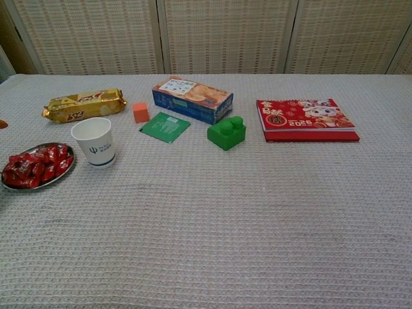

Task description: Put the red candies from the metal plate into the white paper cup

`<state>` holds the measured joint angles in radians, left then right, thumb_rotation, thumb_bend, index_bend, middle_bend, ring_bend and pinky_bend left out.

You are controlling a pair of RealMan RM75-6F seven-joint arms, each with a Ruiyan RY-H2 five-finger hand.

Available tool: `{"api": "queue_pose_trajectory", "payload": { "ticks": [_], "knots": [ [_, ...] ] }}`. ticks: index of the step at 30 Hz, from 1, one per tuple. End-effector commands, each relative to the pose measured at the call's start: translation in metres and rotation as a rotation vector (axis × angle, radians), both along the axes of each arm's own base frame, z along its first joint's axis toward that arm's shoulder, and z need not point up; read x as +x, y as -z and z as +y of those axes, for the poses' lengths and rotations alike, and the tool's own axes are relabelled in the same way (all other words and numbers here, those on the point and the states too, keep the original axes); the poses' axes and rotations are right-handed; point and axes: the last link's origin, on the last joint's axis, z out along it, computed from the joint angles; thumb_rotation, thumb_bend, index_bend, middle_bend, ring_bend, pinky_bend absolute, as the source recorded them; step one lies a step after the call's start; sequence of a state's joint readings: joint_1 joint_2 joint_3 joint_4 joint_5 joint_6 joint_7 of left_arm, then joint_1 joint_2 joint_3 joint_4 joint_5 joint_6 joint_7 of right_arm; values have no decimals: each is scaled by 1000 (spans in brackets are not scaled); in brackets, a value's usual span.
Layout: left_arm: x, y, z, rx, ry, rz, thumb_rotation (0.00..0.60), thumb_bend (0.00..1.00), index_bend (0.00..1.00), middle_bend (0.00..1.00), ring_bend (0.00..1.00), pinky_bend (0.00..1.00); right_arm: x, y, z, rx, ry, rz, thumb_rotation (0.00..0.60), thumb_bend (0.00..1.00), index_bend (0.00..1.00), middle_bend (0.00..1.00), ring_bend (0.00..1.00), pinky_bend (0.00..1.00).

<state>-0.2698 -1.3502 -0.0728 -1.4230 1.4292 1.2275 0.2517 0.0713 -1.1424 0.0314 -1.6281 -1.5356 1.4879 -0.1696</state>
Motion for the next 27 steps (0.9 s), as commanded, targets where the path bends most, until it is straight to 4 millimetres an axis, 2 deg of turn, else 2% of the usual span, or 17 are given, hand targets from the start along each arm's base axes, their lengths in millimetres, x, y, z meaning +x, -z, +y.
{"api": "queue_pose_trajectory", "payload": {
  "ticks": [1, 4, 8, 14, 19, 27],
  "knots": [
    [4, 9, 16, -4, 3, 19, 600, 385, 0, 0, 0, 506, 0, 1, 0, 2, 5, 2, 600, 8, 0, 0, 0, 0],
    [5, 15, 25, -10, 1, 36, 600, 381, 0, 0, 1, 561, -1, 2, -1, 11, 12, 4, 600, 7, 0, 0, 0, 0],
    [5, 25, 36, -17, -9, 54, 600, 379, 0, 2, 57, 645, -1, 3, -2, 24, 19, 4, 600, 7, 0, 0, 0, 0],
    [4, 34, 45, -32, -18, 81, 600, 380, 1, 35, 91, 703, -1, 4, -2, 35, 23, 1, 600, 7, 0, 0, 0, 0],
    [5, 45, 55, -45, -18, 111, 600, 379, 52, 128, 186, 790, -2, 5, -4, 41, 35, 5, 600, 8, 0, 0, 0, 0],
    [6, 56, 61, -45, 5, 100, 600, 378, 153, 246, 295, 862, -3, 7, -6, 53, 45, 8, 600, 8, 0, 0, 0, 0]
  ]
}}
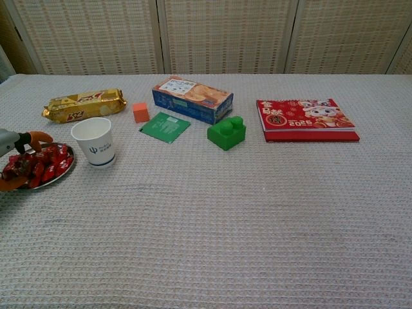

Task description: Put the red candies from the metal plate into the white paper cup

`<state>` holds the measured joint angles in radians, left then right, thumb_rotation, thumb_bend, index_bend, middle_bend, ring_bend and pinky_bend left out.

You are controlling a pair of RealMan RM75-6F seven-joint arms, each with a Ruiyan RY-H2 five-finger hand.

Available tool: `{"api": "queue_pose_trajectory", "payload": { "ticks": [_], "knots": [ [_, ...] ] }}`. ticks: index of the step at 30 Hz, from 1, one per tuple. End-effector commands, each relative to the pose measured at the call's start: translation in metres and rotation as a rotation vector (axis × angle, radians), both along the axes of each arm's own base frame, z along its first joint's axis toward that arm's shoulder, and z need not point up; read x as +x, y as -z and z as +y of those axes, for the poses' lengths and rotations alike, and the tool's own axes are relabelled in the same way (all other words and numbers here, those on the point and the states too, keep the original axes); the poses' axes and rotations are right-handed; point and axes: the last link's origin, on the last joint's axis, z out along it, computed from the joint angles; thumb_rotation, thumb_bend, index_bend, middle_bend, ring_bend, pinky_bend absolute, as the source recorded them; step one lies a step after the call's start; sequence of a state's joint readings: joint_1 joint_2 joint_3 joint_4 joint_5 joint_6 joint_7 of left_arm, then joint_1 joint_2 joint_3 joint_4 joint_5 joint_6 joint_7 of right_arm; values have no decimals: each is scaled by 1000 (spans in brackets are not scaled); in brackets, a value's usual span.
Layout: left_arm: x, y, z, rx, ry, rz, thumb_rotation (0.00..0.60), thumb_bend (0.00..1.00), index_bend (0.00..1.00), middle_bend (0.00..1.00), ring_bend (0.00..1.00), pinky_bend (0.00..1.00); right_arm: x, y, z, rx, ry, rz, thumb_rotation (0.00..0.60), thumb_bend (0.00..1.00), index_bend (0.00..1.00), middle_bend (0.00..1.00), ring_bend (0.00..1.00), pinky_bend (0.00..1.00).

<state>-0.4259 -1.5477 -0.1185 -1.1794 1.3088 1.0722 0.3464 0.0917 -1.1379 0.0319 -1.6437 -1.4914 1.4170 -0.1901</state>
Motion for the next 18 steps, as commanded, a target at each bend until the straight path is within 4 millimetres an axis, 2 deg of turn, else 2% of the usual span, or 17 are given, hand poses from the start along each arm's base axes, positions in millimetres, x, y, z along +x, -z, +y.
{"api": "queue_pose_trajectory", "payload": {
  "ticks": [1, 10, 13, 18],
  "knots": [
    [2, 5, 3, -3, 12, -8, 600, 378, 158, 249, 298, 863, 0, 0, 0, 2, 1, -1, 600, 8, 0, 0, 0, 0],
    [-1, 12, 10, 12, 22, 36, 600, 379, 204, 246, 310, 864, 0, 0, 0, 11, 12, -3, 600, 7, 0, 0, 0, 0],
    [-3, 14, 10, 10, 19, 50, 600, 380, 262, 258, 320, 871, 0, -1, 0, 9, 12, -5, 600, 8, 0, 0, 0, 0],
    [-4, 15, 9, 10, 24, 69, 600, 377, 385, 349, 392, 908, 0, 0, 0, 13, 14, -5, 600, 8, 0, 0, 0, 0]
  ]
}}
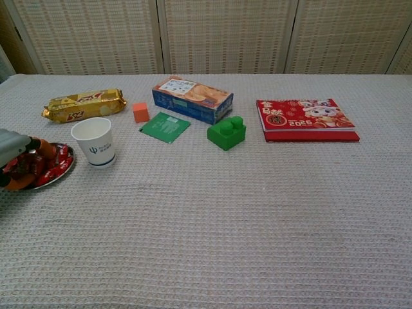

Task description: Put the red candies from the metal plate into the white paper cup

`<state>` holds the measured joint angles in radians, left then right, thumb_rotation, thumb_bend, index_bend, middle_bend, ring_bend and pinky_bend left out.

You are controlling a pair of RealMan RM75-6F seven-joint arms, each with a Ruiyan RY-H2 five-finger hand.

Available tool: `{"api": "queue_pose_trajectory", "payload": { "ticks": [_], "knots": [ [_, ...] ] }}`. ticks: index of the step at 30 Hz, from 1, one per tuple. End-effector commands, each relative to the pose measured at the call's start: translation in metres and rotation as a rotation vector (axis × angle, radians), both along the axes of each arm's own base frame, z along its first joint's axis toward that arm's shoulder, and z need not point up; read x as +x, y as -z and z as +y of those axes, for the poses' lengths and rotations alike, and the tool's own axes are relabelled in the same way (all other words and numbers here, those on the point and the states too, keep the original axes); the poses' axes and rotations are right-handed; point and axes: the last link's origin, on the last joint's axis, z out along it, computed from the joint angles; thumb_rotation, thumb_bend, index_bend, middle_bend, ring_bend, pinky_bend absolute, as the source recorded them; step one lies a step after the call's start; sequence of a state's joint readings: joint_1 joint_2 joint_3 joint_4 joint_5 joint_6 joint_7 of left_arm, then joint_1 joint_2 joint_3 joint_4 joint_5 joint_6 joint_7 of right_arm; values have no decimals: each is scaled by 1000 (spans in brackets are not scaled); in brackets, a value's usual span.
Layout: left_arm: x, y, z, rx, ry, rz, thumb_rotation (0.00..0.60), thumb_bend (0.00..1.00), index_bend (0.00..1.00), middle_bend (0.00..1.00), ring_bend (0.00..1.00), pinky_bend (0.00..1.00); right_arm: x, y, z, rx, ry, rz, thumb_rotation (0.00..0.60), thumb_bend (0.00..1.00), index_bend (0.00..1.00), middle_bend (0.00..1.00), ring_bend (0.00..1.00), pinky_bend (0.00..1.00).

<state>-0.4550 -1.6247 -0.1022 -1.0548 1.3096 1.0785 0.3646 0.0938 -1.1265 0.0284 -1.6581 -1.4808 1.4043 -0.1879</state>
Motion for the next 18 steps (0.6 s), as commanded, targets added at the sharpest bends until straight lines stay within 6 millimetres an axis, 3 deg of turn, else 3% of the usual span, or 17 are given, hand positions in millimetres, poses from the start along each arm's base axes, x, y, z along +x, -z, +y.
{"api": "queue_pose_trajectory", "payload": {
  "ticks": [1, 18],
  "knots": [
    [0, 1, -1, -1, 2, 3, 600, 377, 405, 365, 405, 919, 0, 0, 0, 2, 1, 0, 600, 7, 0, 0, 0, 0],
    [0, -1, 0, 27, 22, -6, 600, 383, 605, 550, 519, 998, 0, 0, 0, 7, 12, -2, 600, 8, 0, 0, 0, 0]
  ]
}}
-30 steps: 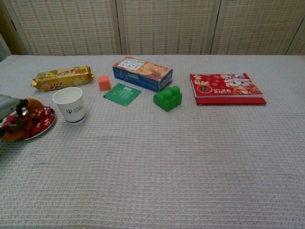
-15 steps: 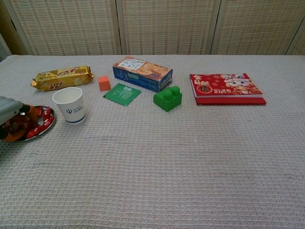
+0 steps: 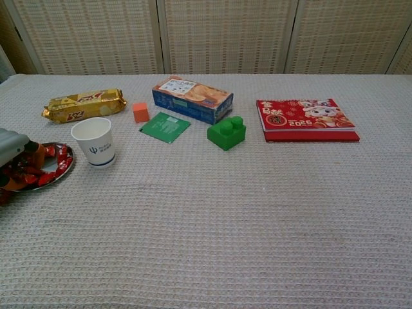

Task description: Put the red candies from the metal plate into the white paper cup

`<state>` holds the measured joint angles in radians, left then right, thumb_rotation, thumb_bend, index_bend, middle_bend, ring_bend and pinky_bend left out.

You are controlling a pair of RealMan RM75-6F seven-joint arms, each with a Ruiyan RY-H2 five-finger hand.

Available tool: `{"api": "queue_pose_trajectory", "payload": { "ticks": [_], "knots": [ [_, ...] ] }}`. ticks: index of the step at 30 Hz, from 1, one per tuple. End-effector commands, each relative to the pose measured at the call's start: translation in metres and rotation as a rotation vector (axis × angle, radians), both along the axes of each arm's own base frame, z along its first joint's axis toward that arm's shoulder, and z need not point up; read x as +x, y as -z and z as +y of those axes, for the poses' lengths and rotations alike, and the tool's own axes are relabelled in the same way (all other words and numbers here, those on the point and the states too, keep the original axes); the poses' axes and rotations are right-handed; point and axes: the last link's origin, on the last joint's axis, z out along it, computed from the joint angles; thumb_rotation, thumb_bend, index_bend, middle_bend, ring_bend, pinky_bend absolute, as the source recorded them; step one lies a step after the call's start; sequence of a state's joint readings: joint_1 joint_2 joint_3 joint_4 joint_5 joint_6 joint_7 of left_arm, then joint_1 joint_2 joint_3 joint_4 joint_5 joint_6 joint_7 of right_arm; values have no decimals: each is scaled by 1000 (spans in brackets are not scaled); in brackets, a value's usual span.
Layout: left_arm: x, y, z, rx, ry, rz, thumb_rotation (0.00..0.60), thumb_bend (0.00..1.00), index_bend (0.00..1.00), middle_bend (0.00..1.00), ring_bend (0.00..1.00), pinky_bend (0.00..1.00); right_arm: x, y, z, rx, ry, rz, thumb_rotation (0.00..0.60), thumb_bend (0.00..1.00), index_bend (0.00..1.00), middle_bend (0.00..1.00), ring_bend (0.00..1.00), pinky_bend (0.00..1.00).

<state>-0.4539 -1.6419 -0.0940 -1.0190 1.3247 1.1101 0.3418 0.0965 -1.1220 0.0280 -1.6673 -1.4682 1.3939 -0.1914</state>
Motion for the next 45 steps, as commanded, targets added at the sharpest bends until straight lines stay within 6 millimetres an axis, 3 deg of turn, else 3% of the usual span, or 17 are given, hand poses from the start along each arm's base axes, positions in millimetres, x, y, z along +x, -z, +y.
{"api": "queue_pose_trajectory", "payload": {
  "ticks": [1, 19, 35, 45],
  "knots": [
    [1, -1, -1, 5, 6, -9, 600, 385, 619, 565, 529, 1000, 0, 0, 0, 0, 0, -1, 600, 8, 0, 0, 0, 0],
    [2, -6, 0, 3, 3, -84, 600, 652, 742, 707, 615, 1000, 0, 0, 0, 1, 3, -1, 600, 8, 0, 0, 0, 0],
    [15, -35, 3, 28, 32, -80, 600, 664, 748, 740, 634, 1000, 0, 0, 0, 3, 4, -3, 600, 8, 0, 0, 0, 0],
    [56, -68, 16, 86, 106, -81, 600, 663, 749, 742, 636, 1000, 0, -1, 0, 3, 6, -6, 600, 8, 0, 0, 0, 0]
  ]
}}
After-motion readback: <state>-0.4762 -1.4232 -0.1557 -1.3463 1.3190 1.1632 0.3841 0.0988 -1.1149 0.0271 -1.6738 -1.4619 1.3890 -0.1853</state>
